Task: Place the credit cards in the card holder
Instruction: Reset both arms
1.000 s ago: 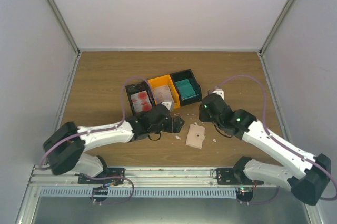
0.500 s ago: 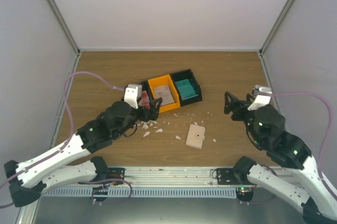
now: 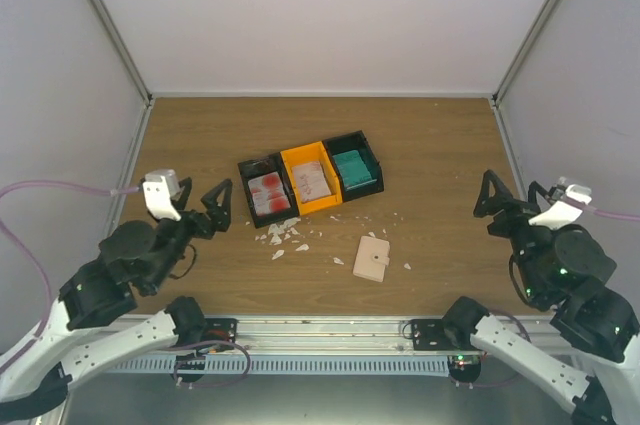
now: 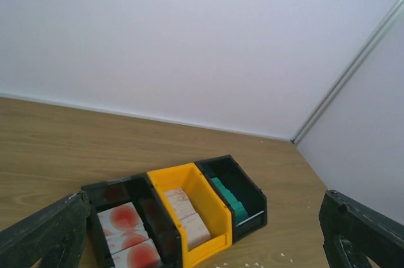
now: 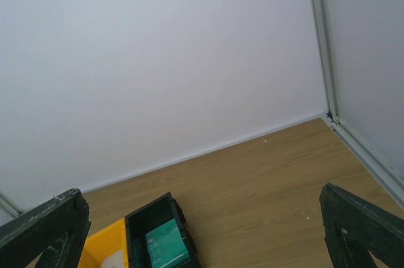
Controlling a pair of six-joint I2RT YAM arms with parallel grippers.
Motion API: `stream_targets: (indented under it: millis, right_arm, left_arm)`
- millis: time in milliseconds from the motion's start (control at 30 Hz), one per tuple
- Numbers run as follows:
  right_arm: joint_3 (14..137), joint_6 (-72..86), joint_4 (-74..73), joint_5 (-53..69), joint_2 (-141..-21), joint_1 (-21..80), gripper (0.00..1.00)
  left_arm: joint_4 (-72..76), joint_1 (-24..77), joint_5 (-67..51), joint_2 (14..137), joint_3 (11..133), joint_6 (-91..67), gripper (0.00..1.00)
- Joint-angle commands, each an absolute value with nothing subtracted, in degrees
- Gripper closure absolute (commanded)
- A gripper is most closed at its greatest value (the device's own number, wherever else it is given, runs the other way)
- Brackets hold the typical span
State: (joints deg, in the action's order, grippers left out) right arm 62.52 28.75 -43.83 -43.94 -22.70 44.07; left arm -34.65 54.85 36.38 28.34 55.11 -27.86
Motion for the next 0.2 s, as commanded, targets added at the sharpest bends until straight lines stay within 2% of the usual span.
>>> stream_targets:
  millis: [0, 167]
  right_arm:
    - [63.45, 29.26, -47.15, -47.94, -21.93, 43.92, 0.00]
    - [63.28, 30.61, -48.69, -48.34, -21.88, 43.94, 0.00]
  left_arm:
    - [-38.89, 54.58, 40.49, 25.72, 56.10, -28.19, 0.01]
    - [-38.69, 54.60, 40.96, 24.84, 55.47, -27.88, 0.01]
